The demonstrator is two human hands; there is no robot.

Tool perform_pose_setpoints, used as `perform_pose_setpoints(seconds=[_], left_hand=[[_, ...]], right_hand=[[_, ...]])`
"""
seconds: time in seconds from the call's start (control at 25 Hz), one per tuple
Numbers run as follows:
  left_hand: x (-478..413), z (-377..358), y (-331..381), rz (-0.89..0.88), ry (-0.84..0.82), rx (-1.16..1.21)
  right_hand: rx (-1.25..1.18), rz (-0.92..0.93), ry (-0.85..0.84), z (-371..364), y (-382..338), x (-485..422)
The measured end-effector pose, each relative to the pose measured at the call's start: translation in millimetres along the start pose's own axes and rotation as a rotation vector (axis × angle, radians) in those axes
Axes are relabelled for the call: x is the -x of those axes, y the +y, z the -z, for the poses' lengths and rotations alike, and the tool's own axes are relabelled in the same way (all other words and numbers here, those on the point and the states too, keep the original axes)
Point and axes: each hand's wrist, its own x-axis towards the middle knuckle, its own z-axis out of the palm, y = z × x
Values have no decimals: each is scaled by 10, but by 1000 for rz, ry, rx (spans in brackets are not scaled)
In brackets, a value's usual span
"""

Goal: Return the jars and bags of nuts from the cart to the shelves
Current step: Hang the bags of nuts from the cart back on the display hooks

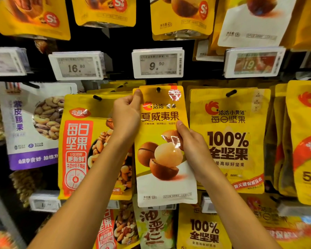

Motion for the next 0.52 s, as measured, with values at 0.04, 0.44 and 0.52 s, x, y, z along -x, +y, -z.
perform_pose_setpoints(seconds=[0.04,0.44,0.52], left_hand=[[-13,-9,-22,-1,9,-20],[822,137,-682,-627,75,-560],[996,208,-886,-707,-76,-692]], right_hand=[[2,8,6,-10,5,-4],[442,532,319,-164,393,153],[720,816,340,-162,644,265]])
